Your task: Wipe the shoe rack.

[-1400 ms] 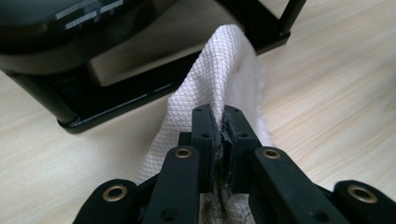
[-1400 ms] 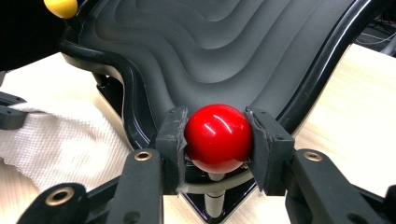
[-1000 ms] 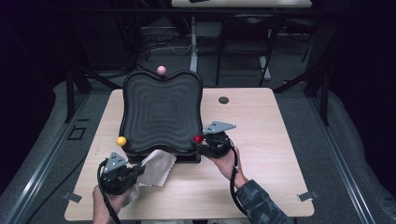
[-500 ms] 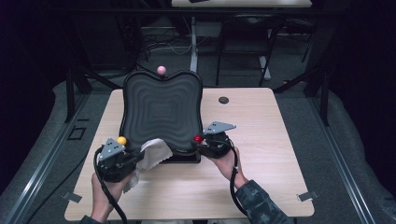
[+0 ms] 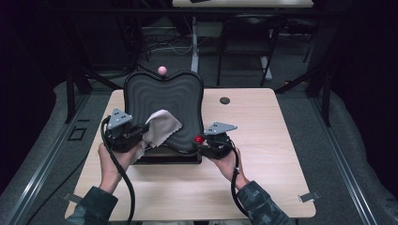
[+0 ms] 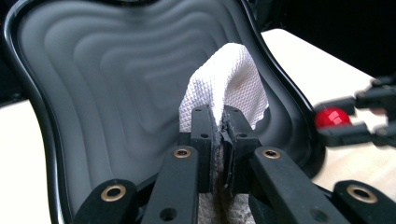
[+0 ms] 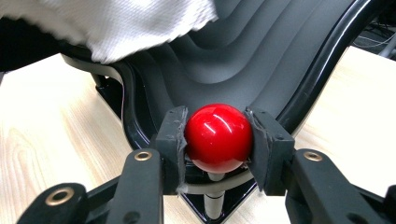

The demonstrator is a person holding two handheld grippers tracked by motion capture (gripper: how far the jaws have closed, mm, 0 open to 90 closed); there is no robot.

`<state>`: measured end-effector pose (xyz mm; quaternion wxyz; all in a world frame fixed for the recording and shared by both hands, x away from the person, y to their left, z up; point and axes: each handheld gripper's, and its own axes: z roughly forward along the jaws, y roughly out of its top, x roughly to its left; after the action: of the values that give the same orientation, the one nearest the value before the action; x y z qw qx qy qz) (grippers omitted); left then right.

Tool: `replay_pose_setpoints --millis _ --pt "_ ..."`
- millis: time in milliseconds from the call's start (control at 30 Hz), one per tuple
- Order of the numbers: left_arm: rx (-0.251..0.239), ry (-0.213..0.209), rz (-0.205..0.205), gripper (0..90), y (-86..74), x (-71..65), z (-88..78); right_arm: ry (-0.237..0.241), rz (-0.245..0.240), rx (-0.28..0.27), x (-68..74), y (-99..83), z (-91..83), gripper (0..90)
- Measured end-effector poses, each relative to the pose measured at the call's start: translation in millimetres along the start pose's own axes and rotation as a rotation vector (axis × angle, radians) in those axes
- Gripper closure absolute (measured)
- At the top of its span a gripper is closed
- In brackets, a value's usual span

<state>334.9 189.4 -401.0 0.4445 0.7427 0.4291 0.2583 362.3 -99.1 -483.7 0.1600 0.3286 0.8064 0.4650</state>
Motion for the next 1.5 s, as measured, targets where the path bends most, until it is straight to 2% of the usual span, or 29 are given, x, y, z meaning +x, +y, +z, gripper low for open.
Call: replay_pose_setpoints --millis 200,433,600,1067,1500 --pt "0.008 0.025 0.028 84.1 23.8 1.9 19.4 -0.001 -0.001 -0.001 0.1 -0.1 0.0 60.0" --pt "0.039 0.06 0.07 84.1 51.2 -0.7 44.9 -0.001 -0.002 -0.001 0.1 -0.2 0.0 60.0" --pt "0.054 0.084 0.068 84.1 64.9 -2.2 61.7 -0.004 -0.002 -0.003 0.3 -0.5 -0.1 60.0" --pt "0.073 0.124 0.055 84.1 92.6 -7.2 94.9 -0.004 -0.003 -0.005 0.5 -0.9 -0.2 60.0" --pt "0.109 0.148 0.036 83.8 98.4 -11.3 135.7 -0.004 -0.003 -0.009 0.6 -1.3 -0.1 60.0"
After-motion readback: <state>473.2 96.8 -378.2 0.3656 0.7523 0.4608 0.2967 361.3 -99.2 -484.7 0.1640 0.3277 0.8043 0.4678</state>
